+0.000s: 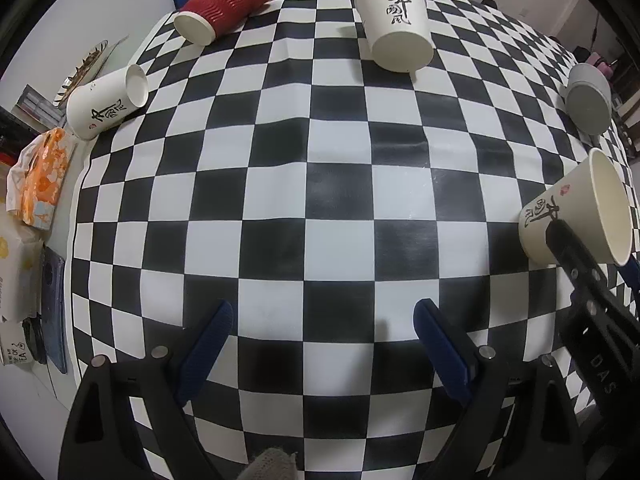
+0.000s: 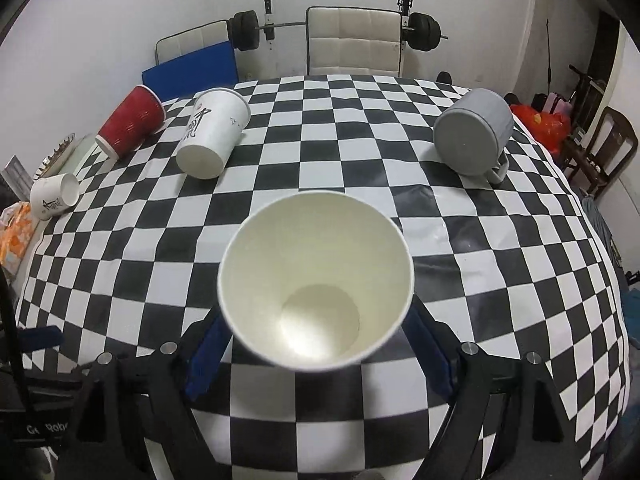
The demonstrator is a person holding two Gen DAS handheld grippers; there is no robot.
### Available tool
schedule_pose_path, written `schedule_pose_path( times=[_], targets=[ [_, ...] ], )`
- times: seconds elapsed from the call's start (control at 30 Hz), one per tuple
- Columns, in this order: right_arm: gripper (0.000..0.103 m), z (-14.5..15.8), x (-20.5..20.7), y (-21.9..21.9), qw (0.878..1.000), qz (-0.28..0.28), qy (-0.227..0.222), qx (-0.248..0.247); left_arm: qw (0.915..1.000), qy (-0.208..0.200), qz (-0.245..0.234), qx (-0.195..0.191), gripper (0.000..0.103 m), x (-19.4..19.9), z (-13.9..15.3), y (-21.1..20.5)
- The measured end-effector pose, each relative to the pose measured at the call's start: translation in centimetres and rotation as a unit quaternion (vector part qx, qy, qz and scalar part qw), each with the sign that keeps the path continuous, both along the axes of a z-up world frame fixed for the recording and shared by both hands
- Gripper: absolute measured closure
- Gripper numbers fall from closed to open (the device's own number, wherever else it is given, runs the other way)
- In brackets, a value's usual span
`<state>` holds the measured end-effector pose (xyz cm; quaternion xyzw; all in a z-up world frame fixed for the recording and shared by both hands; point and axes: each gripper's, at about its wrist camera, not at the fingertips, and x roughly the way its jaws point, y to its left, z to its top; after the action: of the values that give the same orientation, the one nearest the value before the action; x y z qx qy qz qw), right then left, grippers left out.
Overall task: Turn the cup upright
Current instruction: 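Lower the cream cup upright onto the table and open the right tool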
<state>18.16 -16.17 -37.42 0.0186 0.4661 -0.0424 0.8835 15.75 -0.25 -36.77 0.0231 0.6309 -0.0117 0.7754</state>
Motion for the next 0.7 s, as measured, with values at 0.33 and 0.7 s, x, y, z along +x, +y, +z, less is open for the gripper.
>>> schedule_pose_path(
  times=[0.33, 0.7],
  targets=[
    [0.017, 2.2, -4.0, -0.8, 0.999, -0.044, 0.024, -0.017, 0.999, -0.04, -0.02, 0.0, 0.01, -2.0, 3.2, -0.4],
    [0.016, 11.1, -8.9, -3.4, 0.994, -0.079, 0.07, -0.031, 0.9941, -0.103, -0.03, -0.017, 0.01, -5.3, 12.4, -2.2]
  ],
)
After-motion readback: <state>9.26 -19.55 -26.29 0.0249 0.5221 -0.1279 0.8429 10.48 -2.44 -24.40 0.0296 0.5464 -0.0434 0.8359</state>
